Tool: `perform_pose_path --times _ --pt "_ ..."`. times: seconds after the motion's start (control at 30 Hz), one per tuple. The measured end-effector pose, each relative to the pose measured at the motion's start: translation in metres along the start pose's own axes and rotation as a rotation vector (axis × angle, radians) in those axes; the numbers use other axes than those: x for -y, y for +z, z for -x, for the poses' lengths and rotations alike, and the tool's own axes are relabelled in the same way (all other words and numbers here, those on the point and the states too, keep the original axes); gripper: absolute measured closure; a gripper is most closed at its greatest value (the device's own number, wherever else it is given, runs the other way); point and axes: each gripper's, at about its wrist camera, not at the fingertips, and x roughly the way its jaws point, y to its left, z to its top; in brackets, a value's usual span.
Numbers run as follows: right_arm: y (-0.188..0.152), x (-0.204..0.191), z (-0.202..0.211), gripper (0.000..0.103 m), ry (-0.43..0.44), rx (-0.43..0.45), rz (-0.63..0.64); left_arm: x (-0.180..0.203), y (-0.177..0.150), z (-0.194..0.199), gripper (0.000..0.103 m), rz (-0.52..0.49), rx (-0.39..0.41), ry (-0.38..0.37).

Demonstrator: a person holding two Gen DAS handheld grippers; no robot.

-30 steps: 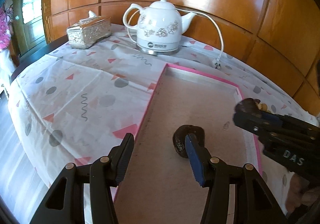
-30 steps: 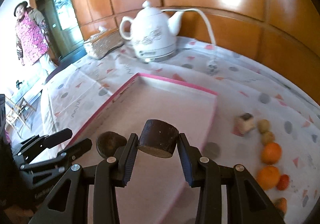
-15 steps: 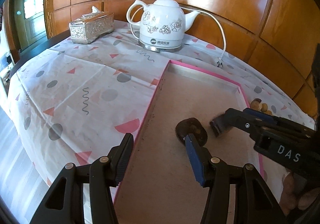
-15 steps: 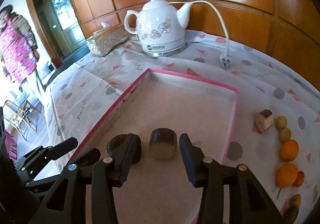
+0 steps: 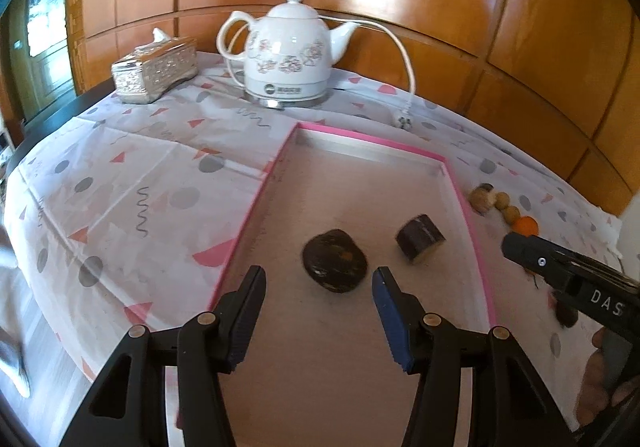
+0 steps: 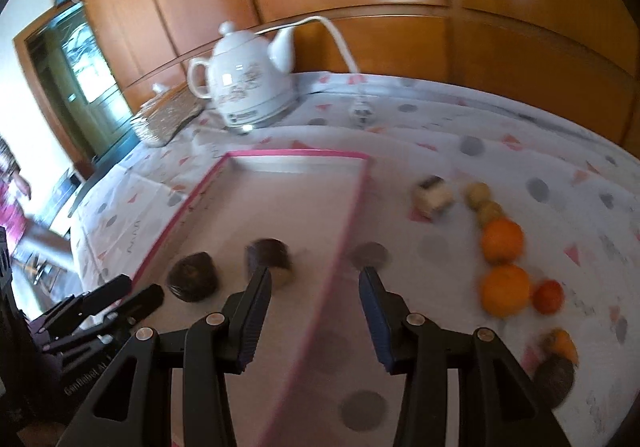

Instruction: Organize fruits

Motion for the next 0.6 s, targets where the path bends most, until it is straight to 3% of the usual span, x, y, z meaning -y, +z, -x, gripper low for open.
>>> perform_pose_path --times 0.6 --pt "-0.058 0.133 0.065 0.056 -0.197 0.025 -0.279 0.042 -0.007 0.003 0.046 -0.107 -0.019 -0.085"
